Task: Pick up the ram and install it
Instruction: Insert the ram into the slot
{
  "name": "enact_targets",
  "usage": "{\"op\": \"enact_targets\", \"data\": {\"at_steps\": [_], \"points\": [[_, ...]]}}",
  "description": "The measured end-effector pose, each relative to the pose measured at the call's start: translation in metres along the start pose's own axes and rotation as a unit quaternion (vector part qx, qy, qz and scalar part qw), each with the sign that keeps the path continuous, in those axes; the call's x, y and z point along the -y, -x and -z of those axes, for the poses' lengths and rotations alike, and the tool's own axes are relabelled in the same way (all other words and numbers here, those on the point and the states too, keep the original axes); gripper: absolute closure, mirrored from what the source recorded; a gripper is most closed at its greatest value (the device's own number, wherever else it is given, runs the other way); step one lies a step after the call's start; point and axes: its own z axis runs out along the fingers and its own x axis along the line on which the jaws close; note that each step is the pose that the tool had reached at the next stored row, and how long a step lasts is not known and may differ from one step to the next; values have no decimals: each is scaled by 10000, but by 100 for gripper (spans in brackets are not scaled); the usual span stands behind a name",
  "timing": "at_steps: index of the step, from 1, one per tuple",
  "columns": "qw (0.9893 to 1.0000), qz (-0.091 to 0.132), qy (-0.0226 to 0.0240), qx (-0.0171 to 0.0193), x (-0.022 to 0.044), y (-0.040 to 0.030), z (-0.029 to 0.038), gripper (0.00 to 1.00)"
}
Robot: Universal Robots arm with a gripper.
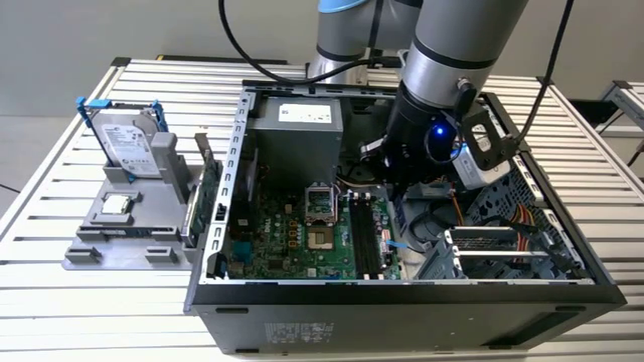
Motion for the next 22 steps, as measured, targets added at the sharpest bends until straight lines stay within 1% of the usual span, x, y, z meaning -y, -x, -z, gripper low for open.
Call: {"op": "enact_targets", "data": {"at_steps": [6, 12, 17, 22], "points": [[10000, 0, -1, 0, 21, -19, -33, 100], [10000, 0, -4, -1, 28, -35, -82, 100], [10000, 0, -15, -6, 32, -43, -137, 100], [10000, -1, -36, -20, 33, -45, -194, 100]]}}
